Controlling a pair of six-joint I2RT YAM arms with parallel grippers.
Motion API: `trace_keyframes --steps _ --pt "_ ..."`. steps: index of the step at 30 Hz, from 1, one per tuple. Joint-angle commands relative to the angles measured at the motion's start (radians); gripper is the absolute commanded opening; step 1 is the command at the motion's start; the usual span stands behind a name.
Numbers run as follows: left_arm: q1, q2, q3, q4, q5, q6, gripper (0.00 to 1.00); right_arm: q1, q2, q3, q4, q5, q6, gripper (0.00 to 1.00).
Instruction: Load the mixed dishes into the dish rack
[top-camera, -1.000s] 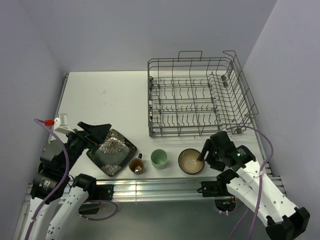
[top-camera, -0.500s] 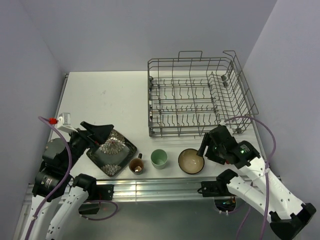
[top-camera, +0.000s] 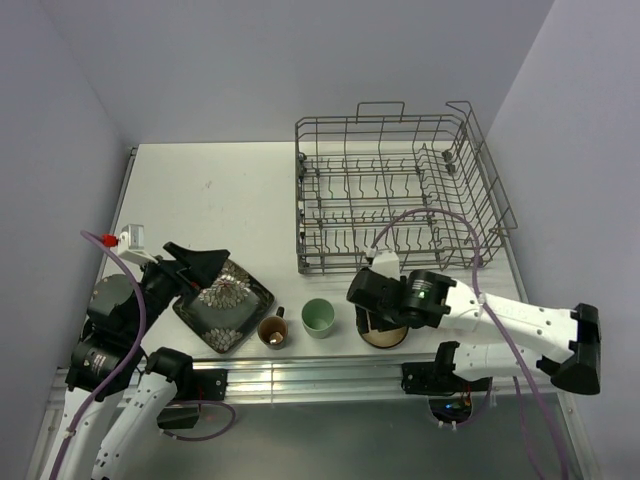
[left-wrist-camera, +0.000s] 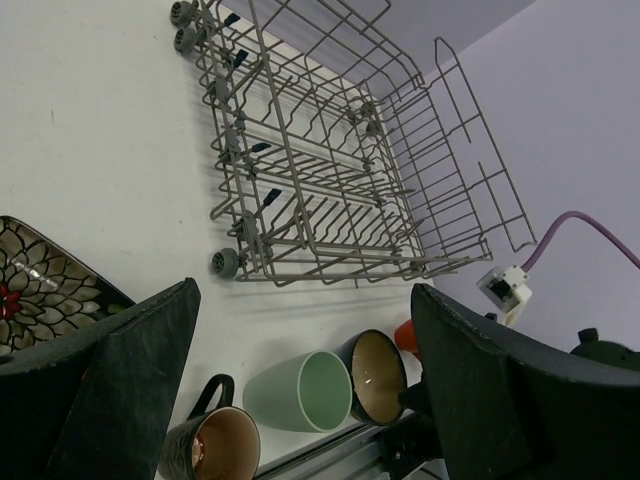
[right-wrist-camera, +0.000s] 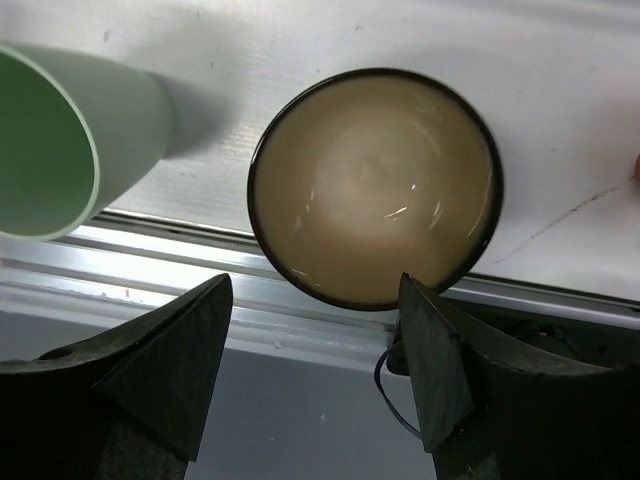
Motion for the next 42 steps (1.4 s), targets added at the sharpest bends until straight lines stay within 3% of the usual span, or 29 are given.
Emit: trace_keyframes --steps 1,7,15,31,34,36,38,39,42 --pt "0.006 -0.004 0.005 0.022 0.013 0.018 0.94 0.065 0.049 -0.017 0.035 0.071 0.029 0.74" --pt "0.006 -0.010 0.008 0.002 0.022 0.024 0.94 0.106 0.085 -0.112 0.157 0.063 -0.023 0.75" --pt "0.006 -0.004 0.006 0.003 0.036 0.025 0.94 0.108 0.109 -0.183 0.291 0.060 -0.066 0.68" --pt "0.006 0.007 0.009 0.005 0.042 0.031 0.94 0.123 0.214 -0.229 0.372 0.077 -0.083 0.46" --pt "0.006 0.008 0.008 0.005 0.043 0.031 0.94 0.126 0.223 -0.236 0.362 0.088 -0.067 0.28" --pt "0.006 0.007 0.003 0.002 0.045 0.030 0.94 0.131 0.226 -0.235 0.355 0.089 -0.060 0.22" --pt "0.006 0.002 -0.003 0.002 0.045 0.030 0.94 0.135 0.235 -0.227 0.330 0.102 -0.046 0.04" --pt "0.006 0.000 -0.004 0.002 0.046 0.027 0.94 0.137 0.238 -0.223 0.323 0.111 -0.041 0.00" --pt "0.006 -0.004 -0.012 0.006 0.053 0.021 0.94 0.167 0.244 -0.207 0.290 0.123 -0.022 0.00"
